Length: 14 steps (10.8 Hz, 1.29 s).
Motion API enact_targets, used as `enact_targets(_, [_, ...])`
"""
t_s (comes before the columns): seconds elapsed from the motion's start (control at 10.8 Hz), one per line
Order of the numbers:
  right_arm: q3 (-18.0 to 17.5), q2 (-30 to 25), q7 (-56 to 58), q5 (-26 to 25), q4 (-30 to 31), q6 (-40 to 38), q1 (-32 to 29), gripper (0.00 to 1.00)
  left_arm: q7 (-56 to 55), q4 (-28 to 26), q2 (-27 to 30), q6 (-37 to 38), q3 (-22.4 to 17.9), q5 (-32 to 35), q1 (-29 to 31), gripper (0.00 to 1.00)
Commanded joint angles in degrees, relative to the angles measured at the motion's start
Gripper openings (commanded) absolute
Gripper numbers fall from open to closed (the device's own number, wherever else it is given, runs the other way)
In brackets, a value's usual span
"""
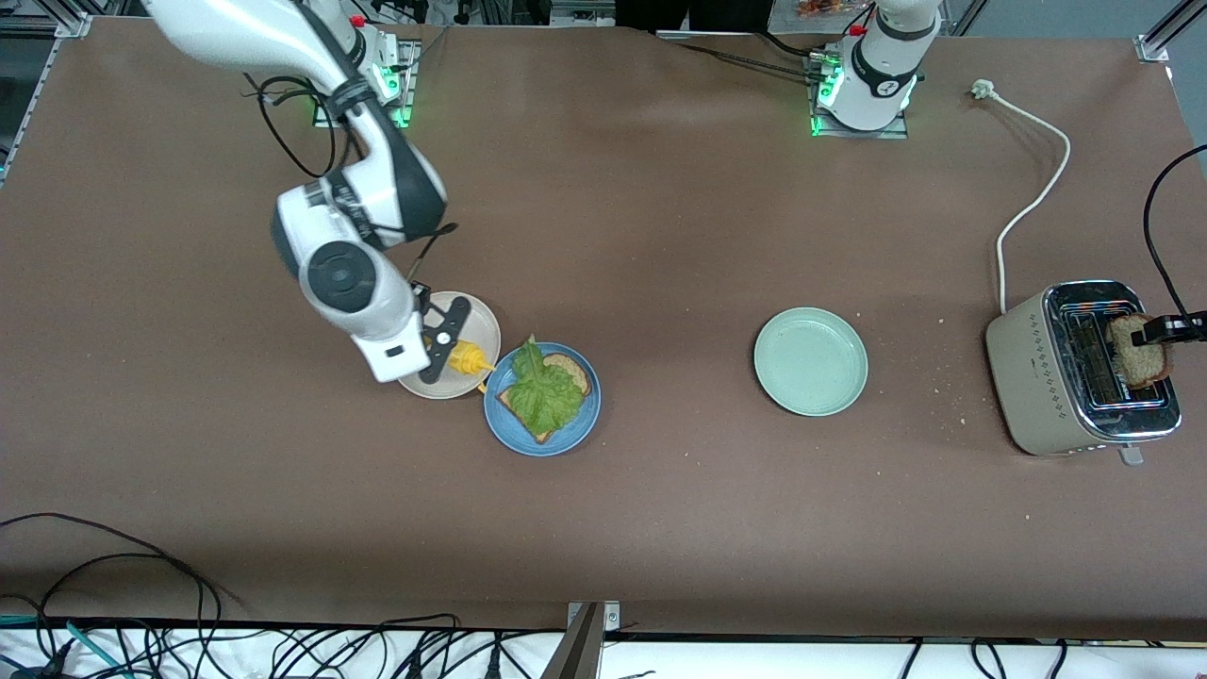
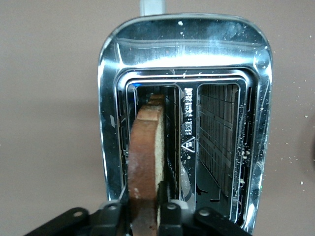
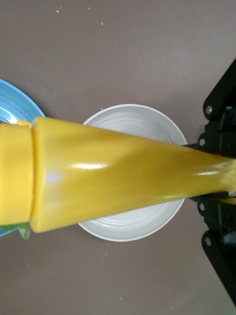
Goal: Make sandwich in blue plate with both arms
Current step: 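Lower the mustard with the right gripper while the left gripper lifts toast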
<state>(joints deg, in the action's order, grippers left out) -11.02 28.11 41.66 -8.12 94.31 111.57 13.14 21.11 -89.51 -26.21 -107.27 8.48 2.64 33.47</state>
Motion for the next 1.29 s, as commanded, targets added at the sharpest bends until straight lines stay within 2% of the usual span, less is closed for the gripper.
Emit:
enact_targets(0.0, [-5.1, 0.2, 16.0, 10.6, 1.0, 0.2, -12.4, 0.0, -0.7, 1.7, 1.5, 3.2, 0.0, -0.2, -0.3, 0.0])
enact_targets(0.37, [-5.9, 5.6, 39.0, 24.1, 0.4, -0.5, -22.7, 0.0, 0.5, 2.2, 9.9, 9.6, -0.1, 0.1, 0.2, 0.0])
enact_targets(0.65, [-7.9, 11.3, 53.9, 30.6, -2.6, -5.2, -30.4, 0.0, -0.7, 2.5, 15.6, 17.0, 0.8, -0.7, 0.0, 0.0])
enact_targets(0.74, [-8.2, 13.2, 58.1, 32.3, -4.5, -7.9, -32.2, 0.0, -4.8, 2.5, 16.5, 20.3, 2.2, -0.9, -0.3, 0.0])
enact_targets(0.83, [-8.3, 14.6, 61.8, 33.7, -5.5, -9.7, -33.9, 0.0, -11.8, 2.5, 16.5, 22.9, 6.4, -1.1, -0.3, 0.0])
enact_targets(0.92, [-8.4, 16.3, 65.1, 35.5, -6.6, -11.3, -35.2, 0.0, -19.5, 2.2, 16.5, 23.9, 10.1, -4.1, -0.3, 0.0])
enact_targets(1.11, [-9.9, 21.7, 73.2, 38.4, -9.6, -14.1, -38.1, 0.0, -32.7, 0.9, 15.8, 24.5, 15.0, -15.6, -0.5, 0.0])
enact_targets(1.2, [-11.6, 24.6, 75.8, 38.6, -11.1, -14.6, -39.8, 0.0, -38.0, 0.2, 15.1, 24.0, 18.3, -19.2, -0.5, 0.0])
